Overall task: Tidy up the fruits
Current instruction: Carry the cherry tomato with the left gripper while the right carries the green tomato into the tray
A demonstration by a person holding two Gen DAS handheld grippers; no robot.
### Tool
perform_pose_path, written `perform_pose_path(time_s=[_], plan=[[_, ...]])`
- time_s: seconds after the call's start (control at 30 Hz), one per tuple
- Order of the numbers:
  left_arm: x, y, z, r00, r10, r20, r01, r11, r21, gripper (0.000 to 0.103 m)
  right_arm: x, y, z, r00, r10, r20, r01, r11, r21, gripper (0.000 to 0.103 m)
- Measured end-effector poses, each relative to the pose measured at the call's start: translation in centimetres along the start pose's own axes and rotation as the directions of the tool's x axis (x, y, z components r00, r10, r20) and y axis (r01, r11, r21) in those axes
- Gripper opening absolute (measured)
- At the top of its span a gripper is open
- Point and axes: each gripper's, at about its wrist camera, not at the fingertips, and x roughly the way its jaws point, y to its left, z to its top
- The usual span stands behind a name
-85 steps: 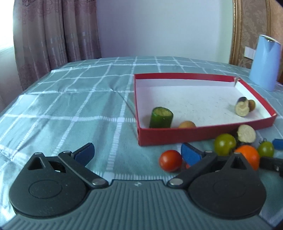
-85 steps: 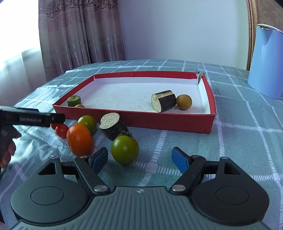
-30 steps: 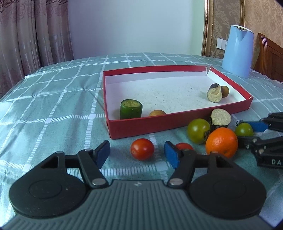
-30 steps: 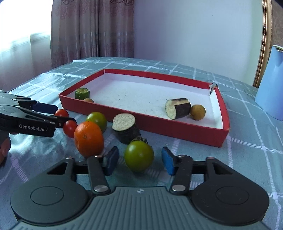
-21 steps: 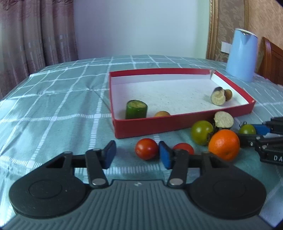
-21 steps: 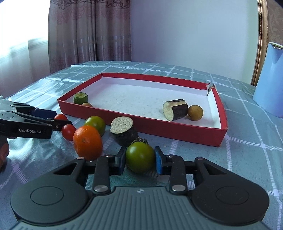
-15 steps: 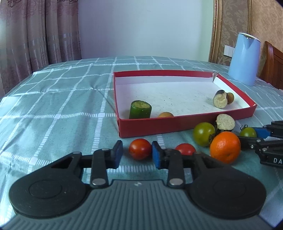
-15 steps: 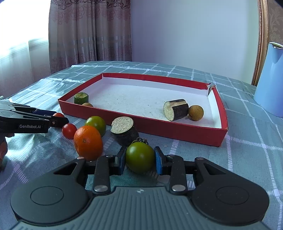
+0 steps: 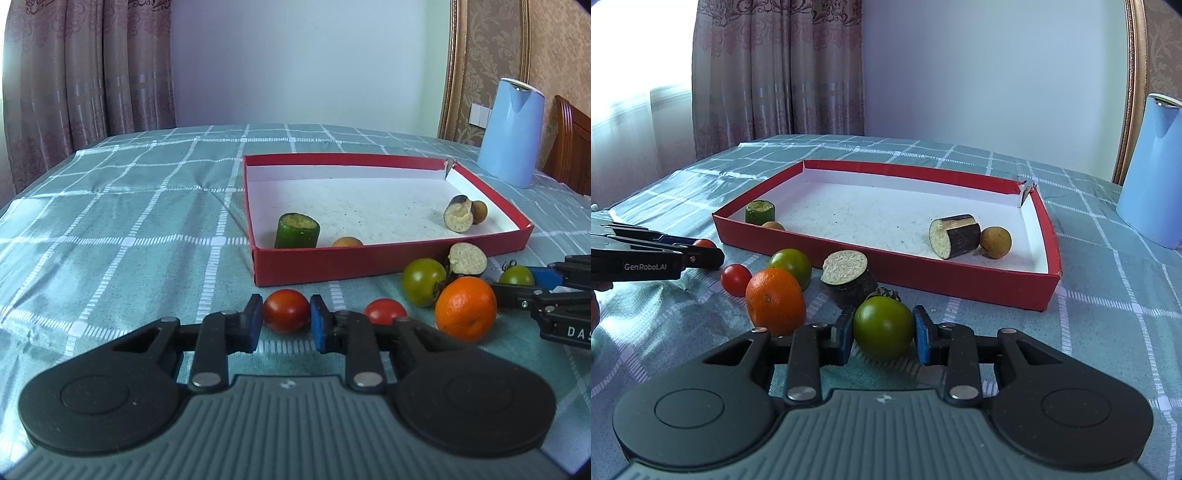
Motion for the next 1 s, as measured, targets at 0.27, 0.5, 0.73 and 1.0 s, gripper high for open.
perform_pose_path(time_s=[0.27,0.5,0.73,1.0], plan=[[-0.8,0.6,0.4,0.999,-0.021,0.039,0.022,0.999,-0.039,0.024,-0.7,-0.1,-0.1,0.999,-0.017,0.034,0.017,1.000,0.012,0.032],[-0.4,-1.4,3.4,0.996,-0.038,0.078,0.037,0.999,0.012,0.024,-0.5,1.0,1.6,0.992,-0.080,0.092,0.088,0.993,-0.077,0.032],[3.3,-4.0,6.6,0.997,-0.009,0.076,0.005,0.998,0.060,0.024,2.7,0.8,5.9,0.986,-0.129,0.108,0.140,0.985,-0.100,0.032],[8.1,-4.6,8.4,0.998,0.048,0.028,-0.049,0.998,0.029,0.024,7.3,-0.6,8.2,0.985,-0.156,0.067,0.160,0.986,-0.052,0.032]])
